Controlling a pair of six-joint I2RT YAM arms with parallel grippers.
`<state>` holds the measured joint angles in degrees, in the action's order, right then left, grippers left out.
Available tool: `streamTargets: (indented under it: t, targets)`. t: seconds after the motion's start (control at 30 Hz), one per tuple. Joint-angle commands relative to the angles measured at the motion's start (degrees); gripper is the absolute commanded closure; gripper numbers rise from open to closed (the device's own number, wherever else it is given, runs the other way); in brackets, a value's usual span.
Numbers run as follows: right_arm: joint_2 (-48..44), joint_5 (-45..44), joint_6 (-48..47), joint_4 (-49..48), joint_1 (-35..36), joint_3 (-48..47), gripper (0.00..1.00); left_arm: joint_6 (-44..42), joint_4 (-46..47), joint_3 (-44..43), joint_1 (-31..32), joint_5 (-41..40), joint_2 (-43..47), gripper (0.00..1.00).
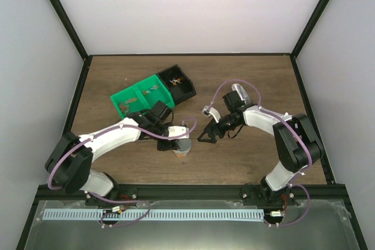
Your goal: Pack the candies
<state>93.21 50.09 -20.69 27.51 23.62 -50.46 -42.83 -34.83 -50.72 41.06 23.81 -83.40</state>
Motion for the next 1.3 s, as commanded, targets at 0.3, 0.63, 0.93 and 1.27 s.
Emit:
streamTargets:
  t: [0.3, 0.63, 0.93, 1.27]
  targets:
    - [0.2, 0.7, -1.9, 0.3, -0.1, -1.9, 0.0, 1.0, -2.6, -5.8, 0.1, 2.0, 0.7, 0.54]
    - [-1.2, -0.6, -1.6, -1.4, -0.2, -0.8, 0.0, 5.2, 5.9, -5.2, 2.4, 1.7, -7.0, 0.53]
    - [-12.8, -7.3, 1.4, -13.6, -0.7, 5.0, 0.0, 4.7, 1.8, -6.5, 0.5, 1.2, -2.9, 0.48]
    - [-23.3, -13.6, 13.3, -37.4, -0.7, 12.3, 0.0, 16.1, 8.4, -5.2, -7.4, -0.1, 12.0, 0.0]
